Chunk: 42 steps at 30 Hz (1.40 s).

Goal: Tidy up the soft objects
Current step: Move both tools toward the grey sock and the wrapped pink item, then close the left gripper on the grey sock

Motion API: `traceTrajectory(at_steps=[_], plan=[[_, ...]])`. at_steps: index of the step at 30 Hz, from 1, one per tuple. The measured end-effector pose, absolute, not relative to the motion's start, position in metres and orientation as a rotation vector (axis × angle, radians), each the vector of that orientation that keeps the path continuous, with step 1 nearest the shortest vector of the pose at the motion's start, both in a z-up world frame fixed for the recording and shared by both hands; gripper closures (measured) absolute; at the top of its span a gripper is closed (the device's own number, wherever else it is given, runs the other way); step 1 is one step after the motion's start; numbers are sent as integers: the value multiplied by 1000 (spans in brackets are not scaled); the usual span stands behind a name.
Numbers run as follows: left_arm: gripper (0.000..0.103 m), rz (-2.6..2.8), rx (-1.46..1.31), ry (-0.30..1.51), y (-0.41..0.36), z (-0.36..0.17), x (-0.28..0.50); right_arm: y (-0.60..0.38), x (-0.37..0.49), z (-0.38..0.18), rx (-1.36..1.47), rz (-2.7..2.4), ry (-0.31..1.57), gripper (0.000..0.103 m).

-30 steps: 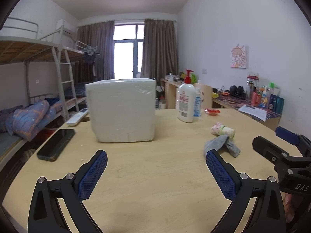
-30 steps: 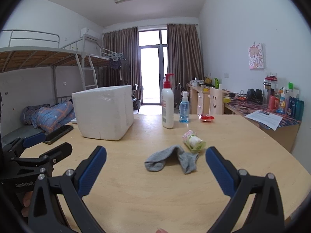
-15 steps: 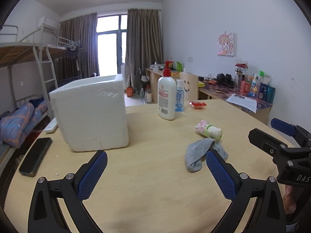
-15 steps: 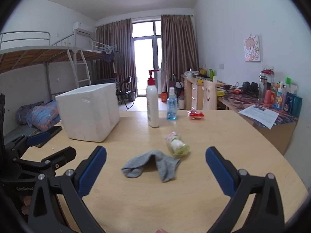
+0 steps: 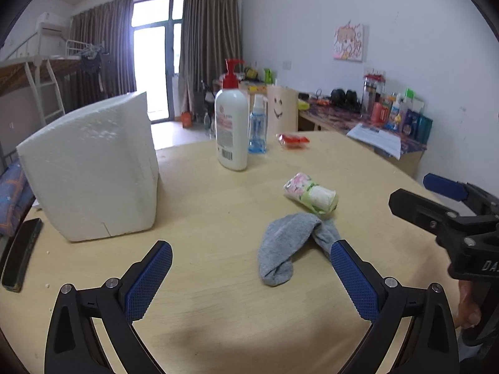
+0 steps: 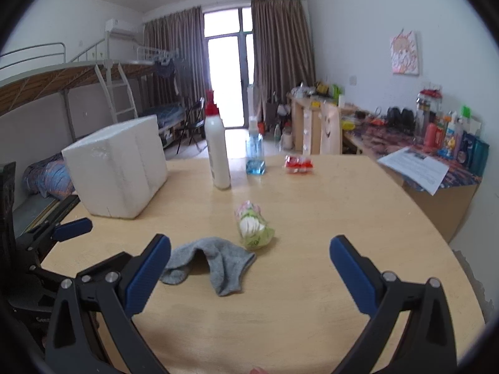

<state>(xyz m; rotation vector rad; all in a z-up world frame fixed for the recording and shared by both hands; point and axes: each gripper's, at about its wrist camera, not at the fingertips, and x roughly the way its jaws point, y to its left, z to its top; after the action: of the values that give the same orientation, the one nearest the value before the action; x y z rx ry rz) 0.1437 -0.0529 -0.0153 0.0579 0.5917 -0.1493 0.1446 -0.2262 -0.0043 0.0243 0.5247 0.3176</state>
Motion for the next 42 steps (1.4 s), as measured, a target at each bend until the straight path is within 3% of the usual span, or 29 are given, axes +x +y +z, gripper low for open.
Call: traceTrajectory(at_steps=[22, 31, 36, 40, 42], plan=[[4, -244, 94, 779, -86, -33, 196, -240, 209, -10, 8, 377, 708, 0], [18, -257, 76, 826, -85, -40, 212, -234, 230, -23, -12, 402, 780, 0], [37, -268, 61, 875, -82, -50, 219, -228, 235, -28, -25, 411, 804, 0], [44, -289, 59, 893, -84, -55, 221, -226, 234, -28, -34, 418, 811, 0], [57, -298, 65, 896, -85, -56, 220, -225, 236, -30, -43, 413, 821, 0]])
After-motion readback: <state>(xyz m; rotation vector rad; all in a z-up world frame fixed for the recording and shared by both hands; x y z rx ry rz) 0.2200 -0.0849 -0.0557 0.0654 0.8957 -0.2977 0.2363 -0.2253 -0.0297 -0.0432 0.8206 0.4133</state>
